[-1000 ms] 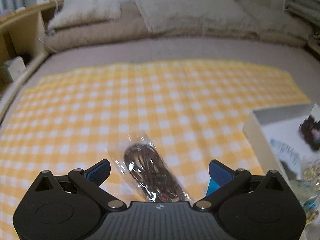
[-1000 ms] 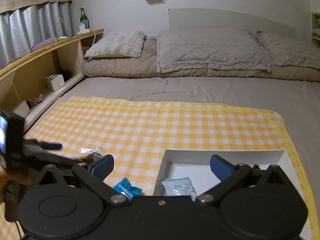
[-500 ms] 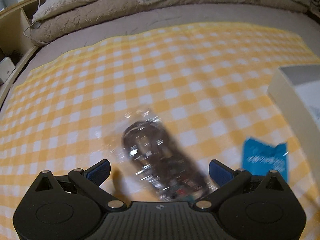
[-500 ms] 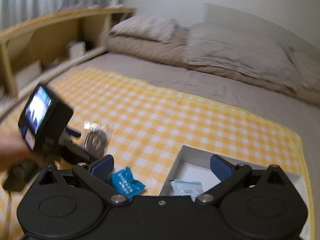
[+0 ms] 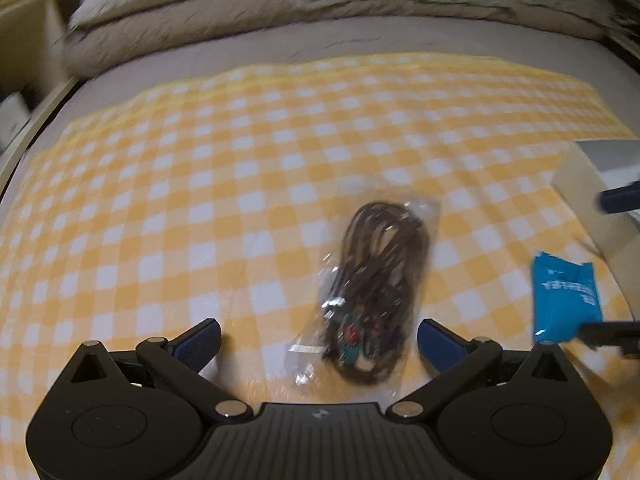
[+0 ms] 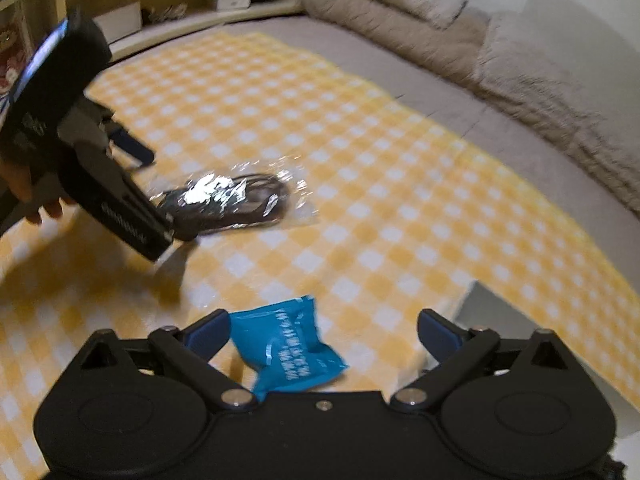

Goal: Organize soft objects
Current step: 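Grasp the bagged dark cords with the left tool while the right tool grasps the blue packet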

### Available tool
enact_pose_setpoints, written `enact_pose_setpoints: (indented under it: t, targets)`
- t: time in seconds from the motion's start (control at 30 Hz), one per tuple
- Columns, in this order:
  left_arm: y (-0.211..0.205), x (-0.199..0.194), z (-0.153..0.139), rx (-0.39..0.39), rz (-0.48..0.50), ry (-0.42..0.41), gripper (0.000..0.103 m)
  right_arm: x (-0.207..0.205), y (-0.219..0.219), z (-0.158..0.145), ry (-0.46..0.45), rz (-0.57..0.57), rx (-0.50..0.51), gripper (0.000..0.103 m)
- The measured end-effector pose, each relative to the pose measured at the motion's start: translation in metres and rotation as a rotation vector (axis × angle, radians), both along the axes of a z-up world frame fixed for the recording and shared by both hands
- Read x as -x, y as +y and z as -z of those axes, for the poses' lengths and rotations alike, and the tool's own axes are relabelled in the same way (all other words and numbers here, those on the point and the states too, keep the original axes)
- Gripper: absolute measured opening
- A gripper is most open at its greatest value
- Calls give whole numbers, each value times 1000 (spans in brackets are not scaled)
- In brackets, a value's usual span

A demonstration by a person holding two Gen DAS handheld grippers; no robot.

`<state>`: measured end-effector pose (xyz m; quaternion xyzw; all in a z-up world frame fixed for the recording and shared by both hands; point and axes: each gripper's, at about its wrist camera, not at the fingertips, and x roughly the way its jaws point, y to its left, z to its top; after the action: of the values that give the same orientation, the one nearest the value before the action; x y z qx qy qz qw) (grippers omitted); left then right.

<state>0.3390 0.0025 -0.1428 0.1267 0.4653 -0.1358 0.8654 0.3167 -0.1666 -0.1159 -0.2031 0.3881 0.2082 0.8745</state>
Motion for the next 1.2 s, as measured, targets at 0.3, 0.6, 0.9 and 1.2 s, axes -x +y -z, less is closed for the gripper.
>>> enact_pose_setpoints:
  t: [0.3, 0.6, 0.9, 1.2]
  targets:
    - [-31, -8, 8, 37, 159, 38, 82, -10, 13, 28, 119, -67, 24, 87]
    - [-34, -15, 9, 42, 153, 5, 81, -7, 16, 29, 250, -110, -67, 80]
    - [-36, -25, 12, 43, 136, 13, 77, -19, 8, 27, 280, 65, -172, 69]
    - [-42, -20, 7, 57, 123, 13, 41, -23, 7, 26, 251, 120, -125, 48]
